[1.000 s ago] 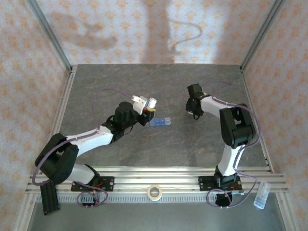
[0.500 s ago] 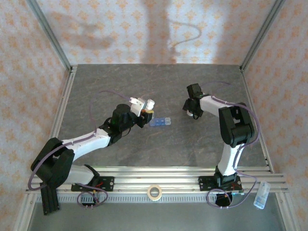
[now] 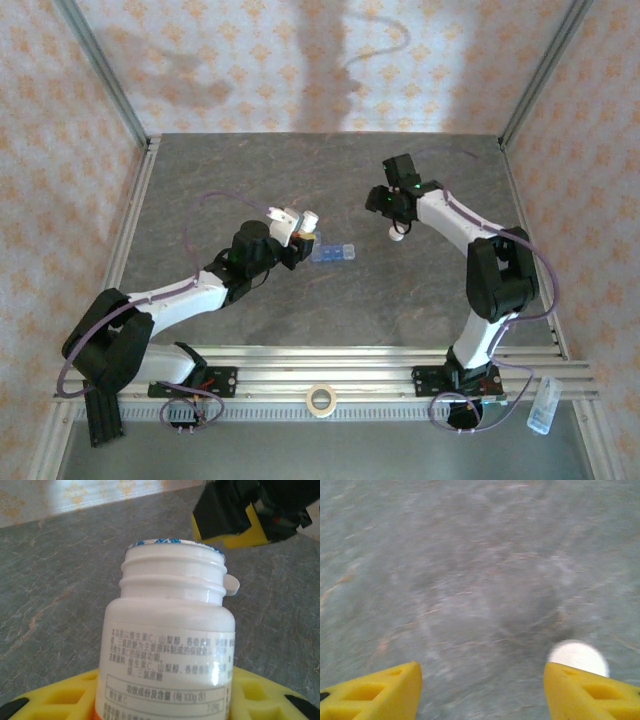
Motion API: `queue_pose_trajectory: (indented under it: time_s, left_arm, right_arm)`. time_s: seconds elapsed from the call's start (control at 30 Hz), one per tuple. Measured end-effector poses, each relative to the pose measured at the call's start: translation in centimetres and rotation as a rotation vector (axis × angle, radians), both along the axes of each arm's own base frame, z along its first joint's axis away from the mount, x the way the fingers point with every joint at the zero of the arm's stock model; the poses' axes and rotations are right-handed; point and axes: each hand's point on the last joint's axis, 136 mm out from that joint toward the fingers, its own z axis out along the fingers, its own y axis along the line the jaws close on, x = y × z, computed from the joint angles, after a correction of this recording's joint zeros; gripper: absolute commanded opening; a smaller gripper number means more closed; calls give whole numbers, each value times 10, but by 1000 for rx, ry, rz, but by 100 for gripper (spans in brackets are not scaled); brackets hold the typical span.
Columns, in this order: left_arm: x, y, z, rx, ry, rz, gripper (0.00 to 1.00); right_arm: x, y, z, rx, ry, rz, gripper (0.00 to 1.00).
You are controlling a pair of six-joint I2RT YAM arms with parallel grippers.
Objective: Sort the pills into containers
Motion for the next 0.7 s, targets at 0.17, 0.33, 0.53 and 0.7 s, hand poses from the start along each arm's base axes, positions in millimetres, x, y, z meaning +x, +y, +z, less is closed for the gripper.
queue_pose_trajectory:
  time_s: [0.17,0.33,0.53,0.7]
  left_arm:
    - [-2,2,-5,5,7,3,0]
    - [-2,2,-6,6,7,3,0]
    - [-5,4,-3,13,7,1,0]
    - [-7,6,3,10,-1,3,0]
  right_arm:
    - [0,39,16,73,-14,111,62]
    - [-5,54,-7,104,56,155,60]
    - [-13,68,-34,114,129,190,58]
    - [-14,75,-37,136,134,210,55]
